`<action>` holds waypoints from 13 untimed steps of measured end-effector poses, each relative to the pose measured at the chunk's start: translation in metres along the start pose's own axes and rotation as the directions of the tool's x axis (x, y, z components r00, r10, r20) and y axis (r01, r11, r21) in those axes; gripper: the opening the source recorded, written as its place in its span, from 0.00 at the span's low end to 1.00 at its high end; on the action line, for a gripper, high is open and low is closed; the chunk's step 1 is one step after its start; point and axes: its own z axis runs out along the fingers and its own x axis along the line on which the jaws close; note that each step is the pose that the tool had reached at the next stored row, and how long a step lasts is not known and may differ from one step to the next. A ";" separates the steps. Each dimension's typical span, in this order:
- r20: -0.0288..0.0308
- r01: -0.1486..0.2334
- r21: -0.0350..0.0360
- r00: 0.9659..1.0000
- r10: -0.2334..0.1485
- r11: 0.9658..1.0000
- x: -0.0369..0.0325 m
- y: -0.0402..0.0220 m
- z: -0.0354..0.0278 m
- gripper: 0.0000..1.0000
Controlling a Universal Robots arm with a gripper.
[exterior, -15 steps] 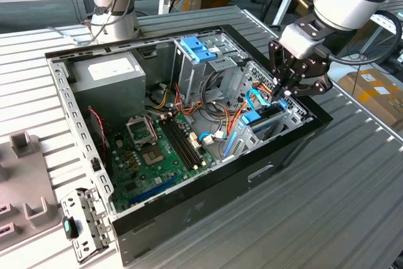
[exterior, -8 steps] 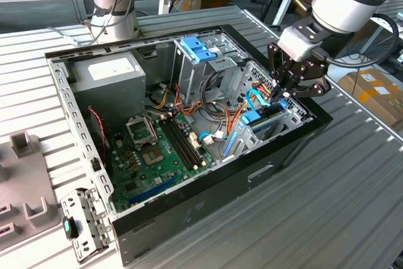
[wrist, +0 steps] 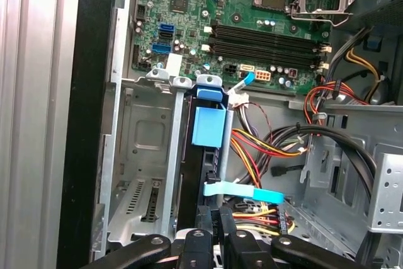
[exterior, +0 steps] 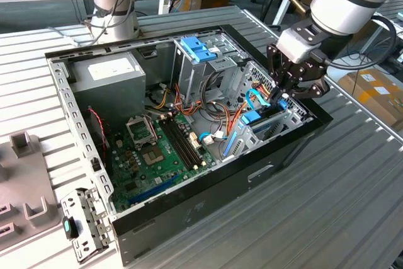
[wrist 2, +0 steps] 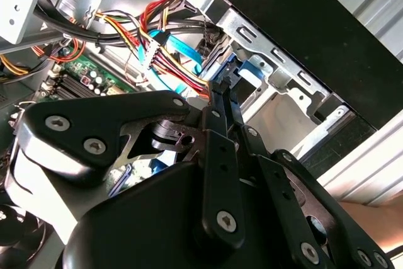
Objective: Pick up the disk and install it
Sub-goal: 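Insert the second disk wire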
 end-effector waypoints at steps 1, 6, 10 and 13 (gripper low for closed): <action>0.000 0.000 0.000 1.000 0.000 1.000 0.0000 0.0001 0.0004 0.16; 0.000 -0.001 0.000 1.000 0.001 1.000 0.0000 0.0014 0.0021 0.16; 0.000 -0.002 0.000 1.000 0.002 1.000 0.0003 0.0017 0.0050 0.16; -0.001 -0.007 0.001 1.000 0.007 1.000 0.0005 0.0018 0.0055 0.16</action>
